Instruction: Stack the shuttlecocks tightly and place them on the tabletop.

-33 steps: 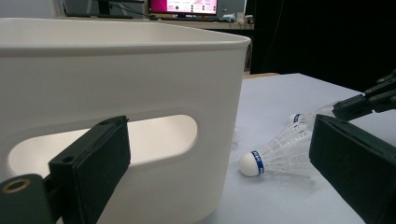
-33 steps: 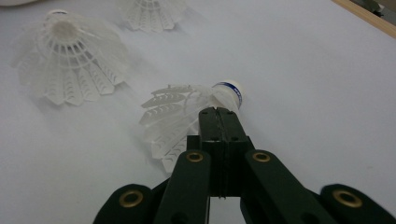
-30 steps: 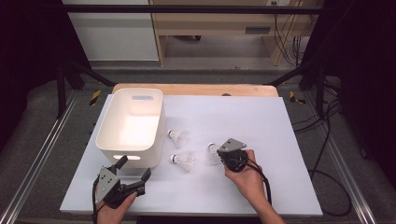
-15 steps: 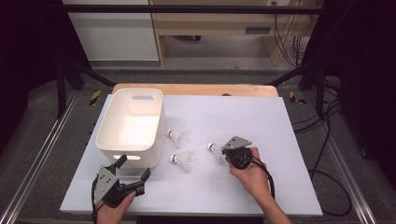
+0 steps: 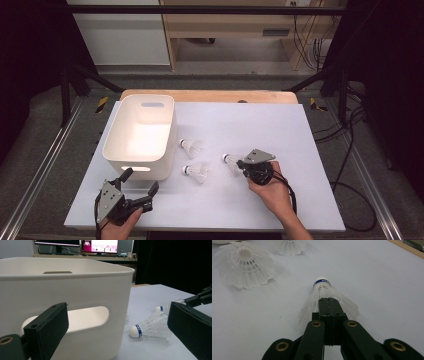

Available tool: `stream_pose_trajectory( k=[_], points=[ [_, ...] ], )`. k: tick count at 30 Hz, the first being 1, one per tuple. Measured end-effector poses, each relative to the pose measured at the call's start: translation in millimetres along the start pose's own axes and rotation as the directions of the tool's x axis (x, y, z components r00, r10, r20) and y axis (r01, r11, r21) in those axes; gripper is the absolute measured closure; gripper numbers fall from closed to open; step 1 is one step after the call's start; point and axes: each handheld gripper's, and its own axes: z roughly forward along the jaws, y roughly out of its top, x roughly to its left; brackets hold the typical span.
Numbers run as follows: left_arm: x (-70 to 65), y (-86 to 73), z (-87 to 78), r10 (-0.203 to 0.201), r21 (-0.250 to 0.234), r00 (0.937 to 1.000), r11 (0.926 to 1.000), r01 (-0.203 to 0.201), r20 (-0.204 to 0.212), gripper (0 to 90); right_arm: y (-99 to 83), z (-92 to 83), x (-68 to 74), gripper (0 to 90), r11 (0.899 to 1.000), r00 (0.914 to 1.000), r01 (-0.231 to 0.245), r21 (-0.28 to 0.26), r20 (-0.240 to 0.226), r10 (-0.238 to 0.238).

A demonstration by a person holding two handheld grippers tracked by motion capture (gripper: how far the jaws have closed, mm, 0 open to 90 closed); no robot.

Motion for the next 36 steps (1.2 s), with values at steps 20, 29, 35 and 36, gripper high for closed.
stream_pose_trajectory(
  k=[20, 29, 35, 36],
  points=[
    [20.1, -1.4, -12.5, -0.006, -0.021, 0.998, 0.9998, 0.004, -0.064, 3.0, -41.3, -24.7, -9.9, 59.3, 0.99, 0.9917, -0.126, -0.059, -0.032, 0.124],
    [17.3, -1.4, -10.6, 0.007, -0.019, 0.9987, 0.9998, -0.008, -0.051, 1.6, -32.3, -11.4, 6.5, 18.3, 0.991, 0.9875, -0.131, -0.019, -0.092, 0.128],
    [15.6, -2.6, -10.7, 0.023, -0.008, 0.9988, 0.9997, -0.023, -0.043, 1.6, -19.4, 1.6, 12.3, 15.9, 0.991, 0.9853, -0.134, -0.006, -0.107, 0.133],
    [15.4, -2.7, -10.7, 0.024, -0.01, 0.9988, 0.9997, -0.024, -0.043, 1.6, -17.5, 3.9, 11.9, 18.0, 0.99, 0.9846, -0.141, -0.001, -0.104, 0.14]
  ],
)
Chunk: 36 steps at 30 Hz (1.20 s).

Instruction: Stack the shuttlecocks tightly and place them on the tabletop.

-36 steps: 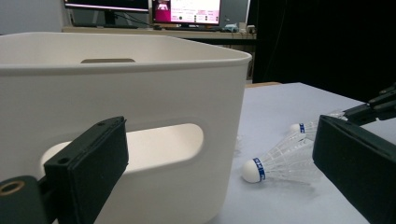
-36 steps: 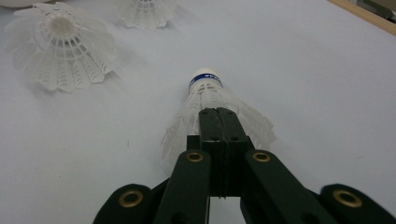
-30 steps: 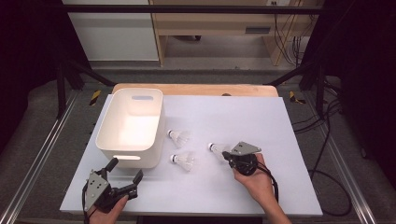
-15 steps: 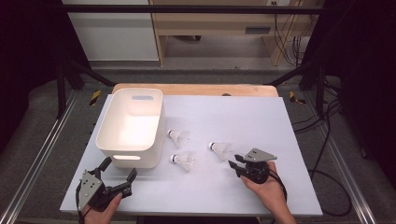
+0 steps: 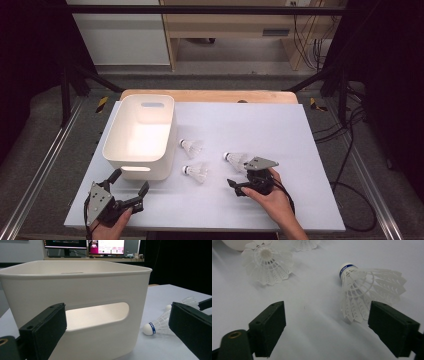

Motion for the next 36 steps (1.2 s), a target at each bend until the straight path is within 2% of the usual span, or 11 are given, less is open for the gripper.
stream_pose_trajectory(
  k=[6, 12, 15, 19, 21, 25, 26, 31, 36],
  points=[
    [-0.3, 0.2, 0.3, 0.004, 0.001, 1.0, 1.0, -0.004, 0.0, 1.6, 11.1, 9.9, -3.7, 32.6, 1.0, 0.9997, -0.024, 0.02, 0.008, 0.023],
    [-2.2, -0.6, 2.4, 0.009, 0.009, 1.0, 0.9999, -0.009, 0.004, 1.7, 15.1, 16.4, -8.4, 58.3, 1.0, 0.9994, -0.024, 0.018, 0.027, 0.023],
    [-3.2, -0.6, 2.1, 0.01, 0.009, 0.9999, 0.9999, -0.01, 0.006, 1.7, 12.8, 15.6, -7.7, 72.4, 1.0, 0.9994, -0.007, 0.022, 0.034, 0.007],
    [-4.0, -1.4, 2.4, 0.016, 0.014, 0.9998, 0.9998, -0.017, 0.011, 1.7, 12.7, 11.2, -6.0, 86.3, 1.0, 0.9991, 0.016, 0.01, 0.04, -0.016],
    [-3.7, -1.5, 2.3, 0.016, 0.016, 0.9998, 0.9997, -0.016, 0.011, 1.7, 11.4, 10.0, -6.5, 89.4, 1.0, 0.9988, 0.026, 0.001, 0.04, -0.026],
    [-2.4, -0.5, 0.7, 0.012, 0.009, 0.9999, 0.9999, -0.012, 0.006, 1.7, 5.6, 4.4, -7.8, 90.0, 0.999, 0.9988, 0.031, -0.008, 0.037, -0.03],
    [-2.2, -0.3, 0.7, 0.011, 0.008, 0.9999, 0.9999, -0.011, 0.006, 1.7, 3.5, 1.4, -7.6, 90.0, 1.0, 0.9993, 0.024, -0.016, 0.028, -0.023],
    [-3.0, -0.7, 2.6, 0.012, 0.011, 0.9999, 0.9999, -0.013, 0.011, 1.7, -2.0, -6.6, -0.5, 90.0, 0.997, 0.9983, 0.057, -0.044, -0.012, -0.057],
    [-2.7, -0.7, 1.9, 0.012, 0.009, 0.9999, 0.9999, -0.012, 0.009, 1.8, -2.5, -6.7, 10.6, 90.0, 0.995, 0.9952, 0.078, -0.062, -0.054, -0.081]
  ],
)
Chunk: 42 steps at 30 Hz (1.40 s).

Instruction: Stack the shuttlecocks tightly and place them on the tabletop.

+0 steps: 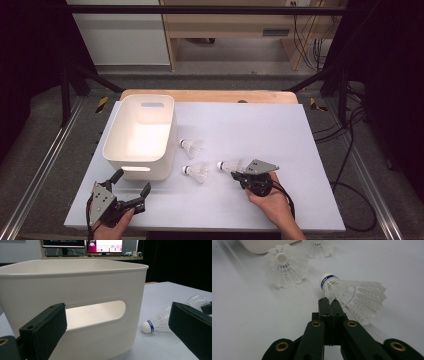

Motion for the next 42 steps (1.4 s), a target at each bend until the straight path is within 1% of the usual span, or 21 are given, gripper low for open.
stream_pose_trajectory(
  k=[9, 17, 23, 28, 35, 40, 42],
  points=[
    [0.0, -0.2, 1.0, 0.003, 0.004, 1.0, 1.0, -0.003, 0.001, 1.8, 4.8, 7.3, 16.0, 90.0, 1.0, 0.9981, 0.013, -0.015, -0.061, -0.014],
    [0.0, -0.3, 1.1, 0.005, 0.005, 1.0, 1.0, -0.005, 0.002, 1.8, 10.9, 18.4, 26.4, 90.0, 0.999, 0.9951, 0.033, -0.02, -0.093, -0.035],
    [0.1, -0.5, 1.0, 0.011, 0.008, 0.9999, 0.9999, -0.011, 0.0, 1.8, 21.0, 29.8, 32.2, 90.0, 0.998, 0.9934, 0.05, -0.022, -0.102, -0.052],
    [0.3, -0.4, 0.3, 0.011, 0.008, 0.9999, 0.9999, -0.011, -0.004, 1.8, 26.6, 39.8, 35.7, 90.0, 0.998, 0.9907, 0.067, -0.008, -0.118, -0.068],
    [0.3, -0.1, 0.0, 0.011, 0.006, 0.9999, 0.9999, -0.011, -0.004, 1.8, 29.4, 51.6, 39.4, 90.0, 0.998, 0.9894, 0.07, -0.001, -0.127, -0.069],
    [1.2, -0.1, -0.1, 0.008, 0.004, 0.9999, 1.0, -0.008, -0.006, 1.8, 30.9, 56.8, 41.2, 90.0, 0.996, 0.9879, 0.084, 0.012, -0.132, -0.081],
    [1.1, 0.0, -0.3, 0.009, 0.004, 0.9999, 0.9999, -0.009, -0.006, 1.8, 30.2, 57.7, 41.5, 87.8, 0.996, 0.9878, 0.088, 0.024, -0.131, -0.084]
  ],
)
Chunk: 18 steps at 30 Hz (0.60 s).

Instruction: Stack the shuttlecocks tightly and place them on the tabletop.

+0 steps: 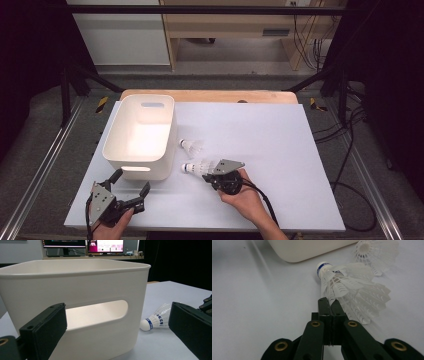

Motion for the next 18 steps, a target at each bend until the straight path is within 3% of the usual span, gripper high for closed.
stream_pose_trajectory(
  k=[5, 18],
  points=[
    [0.2, 0.1, 0.0, 0.002, -0.001, 1.0, 1.0, -0.002, -0.002, 1.9, -0.7, -1.5, 1.9, 75.2, 1.0, 0.9996, 0.026, 0.011, 0.013, -0.026],
    [0.7, -0.7, 0.0, -0.003, 0.001, 1.0, 1.0, 0.003, -0.003, 1.8, -1.8, -11.6, 2.3, 50.2, 0.999, 0.999, 0.011, 0.039, 0.044, -0.013]
  ],
)
